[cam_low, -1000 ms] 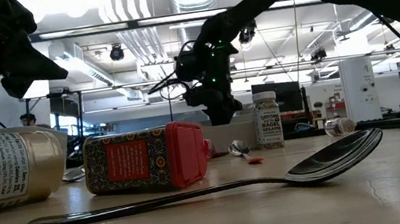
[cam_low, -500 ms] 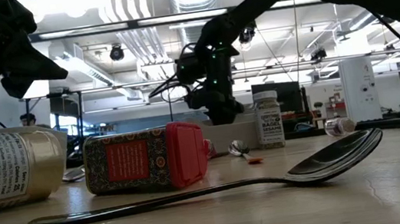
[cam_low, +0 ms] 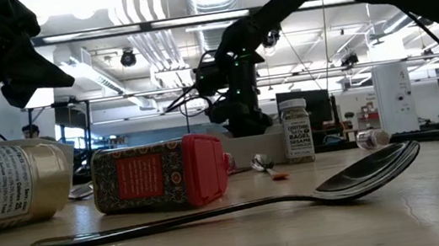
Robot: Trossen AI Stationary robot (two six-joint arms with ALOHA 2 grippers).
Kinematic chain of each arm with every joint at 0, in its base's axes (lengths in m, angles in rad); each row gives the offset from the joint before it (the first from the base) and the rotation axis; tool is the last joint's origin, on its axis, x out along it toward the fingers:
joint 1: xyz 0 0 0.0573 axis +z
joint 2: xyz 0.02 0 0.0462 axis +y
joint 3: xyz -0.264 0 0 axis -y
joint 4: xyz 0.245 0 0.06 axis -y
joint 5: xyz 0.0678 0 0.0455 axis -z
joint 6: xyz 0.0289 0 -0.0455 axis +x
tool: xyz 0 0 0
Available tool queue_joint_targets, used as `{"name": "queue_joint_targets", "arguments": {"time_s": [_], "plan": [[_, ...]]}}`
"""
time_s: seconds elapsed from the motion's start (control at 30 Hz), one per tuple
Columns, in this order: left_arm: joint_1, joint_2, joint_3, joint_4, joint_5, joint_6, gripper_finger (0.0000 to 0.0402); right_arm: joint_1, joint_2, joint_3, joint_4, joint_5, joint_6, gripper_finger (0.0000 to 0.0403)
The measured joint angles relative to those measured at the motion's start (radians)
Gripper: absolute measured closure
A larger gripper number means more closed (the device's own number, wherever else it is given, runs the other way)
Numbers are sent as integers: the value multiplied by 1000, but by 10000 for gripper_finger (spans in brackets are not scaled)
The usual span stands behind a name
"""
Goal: Pick & Place Food Item
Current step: Put the left brown seasoning bottle into the left gray bin
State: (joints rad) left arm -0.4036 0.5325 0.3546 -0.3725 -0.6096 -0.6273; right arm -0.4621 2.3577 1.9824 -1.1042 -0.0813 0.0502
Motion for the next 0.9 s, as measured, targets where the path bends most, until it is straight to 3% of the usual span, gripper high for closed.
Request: {"name": "queue_joint_targets", "arguments": {"time_s": [0.33,0.63,0.9], "plan": [[0,0,0,0,0,0,401,7,-10,5,0,-14,5,160],[0,0,0,0,0,0,401,13,-15,33,-54,-9,0,154],[0,0,0,0,0,0,401,20,-15,156,-144,-2,-4,154]]}}
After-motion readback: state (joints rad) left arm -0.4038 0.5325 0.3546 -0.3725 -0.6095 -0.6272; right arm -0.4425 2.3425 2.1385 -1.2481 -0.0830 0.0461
